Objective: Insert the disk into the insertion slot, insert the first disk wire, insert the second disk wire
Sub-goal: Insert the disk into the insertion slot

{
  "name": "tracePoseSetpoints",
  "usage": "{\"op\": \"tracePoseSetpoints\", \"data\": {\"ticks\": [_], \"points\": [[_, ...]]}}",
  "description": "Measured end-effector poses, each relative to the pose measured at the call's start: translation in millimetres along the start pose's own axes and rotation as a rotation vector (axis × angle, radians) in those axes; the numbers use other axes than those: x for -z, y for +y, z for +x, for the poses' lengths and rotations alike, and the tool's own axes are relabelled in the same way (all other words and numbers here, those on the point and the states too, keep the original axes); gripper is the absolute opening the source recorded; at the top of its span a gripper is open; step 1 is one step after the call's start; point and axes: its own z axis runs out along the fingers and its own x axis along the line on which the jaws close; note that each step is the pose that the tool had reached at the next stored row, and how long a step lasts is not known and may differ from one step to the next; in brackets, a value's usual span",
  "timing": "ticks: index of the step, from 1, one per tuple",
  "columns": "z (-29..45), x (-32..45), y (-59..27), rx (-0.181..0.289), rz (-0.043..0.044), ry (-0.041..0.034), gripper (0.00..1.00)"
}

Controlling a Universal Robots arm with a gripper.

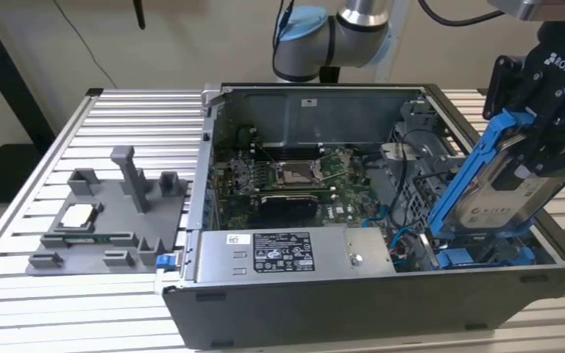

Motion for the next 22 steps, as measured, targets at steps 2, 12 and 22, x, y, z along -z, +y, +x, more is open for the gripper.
{"op": "tracePoseSetpoints", "data": {"ticks": [2,12,22], "points": [[0.0,-0.8,0.0,0.0,0.0,0.0001,0.33],[0.0,-2.7,-0.1,0.0,0.0,-0.0004,0.33],[0.0,-13.2,-5.1,0.001,-0.0004,-0.0193,0.33]]}}
